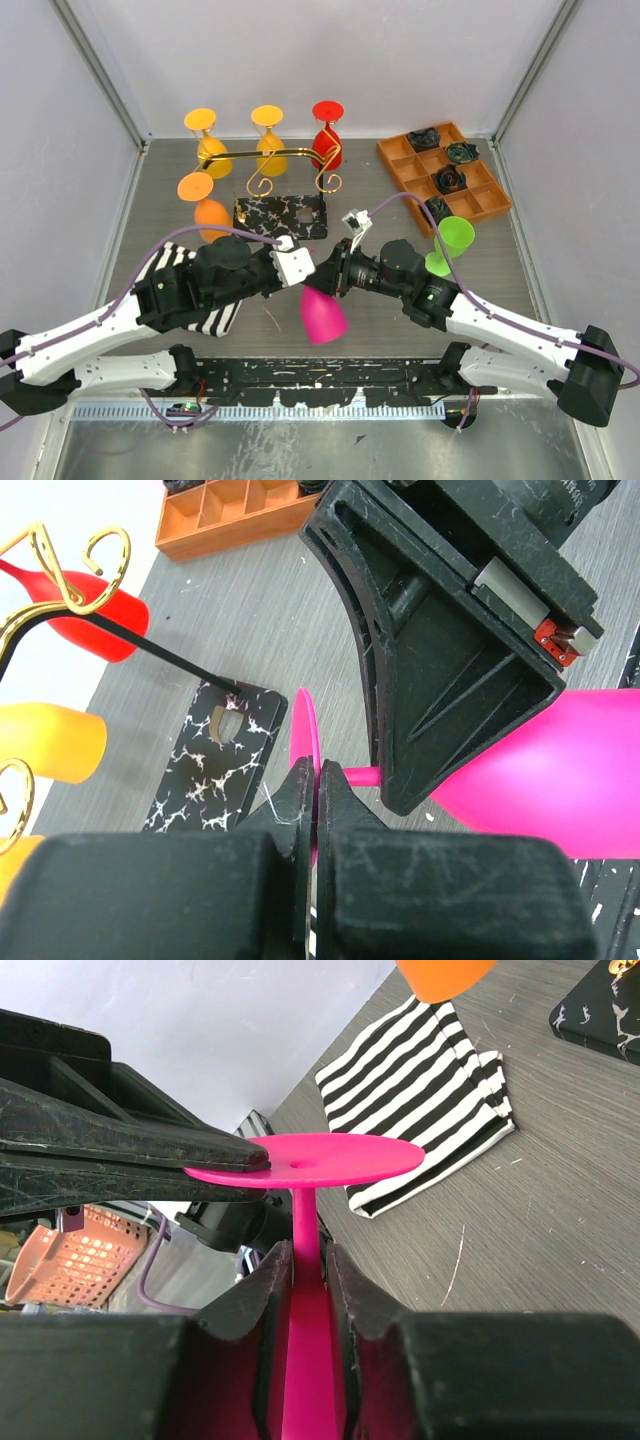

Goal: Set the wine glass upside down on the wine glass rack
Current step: Turn the wine glass upside down at the wine rack.

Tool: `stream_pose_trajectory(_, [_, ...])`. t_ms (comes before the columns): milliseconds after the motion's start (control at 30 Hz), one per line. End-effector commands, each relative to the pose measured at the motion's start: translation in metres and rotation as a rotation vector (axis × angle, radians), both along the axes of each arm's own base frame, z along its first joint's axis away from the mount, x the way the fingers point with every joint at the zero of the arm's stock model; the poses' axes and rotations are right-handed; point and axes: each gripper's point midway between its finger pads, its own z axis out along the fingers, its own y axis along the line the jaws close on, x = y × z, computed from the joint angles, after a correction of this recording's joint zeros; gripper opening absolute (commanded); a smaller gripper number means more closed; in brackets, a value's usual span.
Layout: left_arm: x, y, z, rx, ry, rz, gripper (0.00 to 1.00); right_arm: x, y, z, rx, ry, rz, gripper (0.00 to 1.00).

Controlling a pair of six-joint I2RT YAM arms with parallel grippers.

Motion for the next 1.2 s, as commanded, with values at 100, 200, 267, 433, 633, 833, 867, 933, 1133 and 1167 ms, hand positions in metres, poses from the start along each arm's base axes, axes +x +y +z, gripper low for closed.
stream_pose_trajectory(100, [0.007,0.002,0.022,-0.087,-0.045,0.049,0.00,0.000,0.003,0.002,0.021,0.005,-0.003,0.01])
stream_pose_trajectory(200, [0.009,0.003,0.024,-0.096,-0.052,0.061,0.03,0.000,0.003,0.003,0.024,0.009,-0.004,0.01])
stream_pose_trajectory(267, [0.011,0.005,0.026,-0.107,-0.059,0.072,0.16,0.002,0.002,0.004,0.020,0.008,-0.010,0.01])
stream_pose_trajectory(433, [0.011,0.009,0.032,-0.153,-0.069,0.088,0.32,0.005,0.002,0.007,0.026,0.003,-0.029,0.01])
stream_pose_trajectory(633, [0.008,0.012,0.036,-0.182,-0.068,0.086,0.39,0.010,0.003,0.008,0.015,0.005,-0.051,0.00])
stream_pose_trajectory(833, [0.004,0.015,0.048,-0.253,-0.057,0.088,0.52,0.025,-0.007,0.000,-0.072,-0.022,-0.133,0.01])
stream_pose_trajectory(867, [0.006,0.017,0.053,-0.272,-0.055,0.105,0.55,0.027,-0.009,-0.002,-0.091,-0.029,-0.147,0.01])
stream_pose_trajectory(933, [0.009,0.022,0.063,-0.304,-0.056,0.141,0.63,0.033,-0.015,-0.002,-0.120,-0.052,-0.183,0.01])
stream_pose_trajectory(1133, [0.030,0.034,0.085,-0.337,-0.065,0.274,0.69,0.049,-0.026,0.000,-0.179,-0.130,-0.264,0.01])
stream_pose_trajectory(1167, [0.034,0.036,0.089,-0.350,-0.057,0.295,0.70,0.051,-0.027,-0.001,-0.189,-0.139,-0.273,0.01])
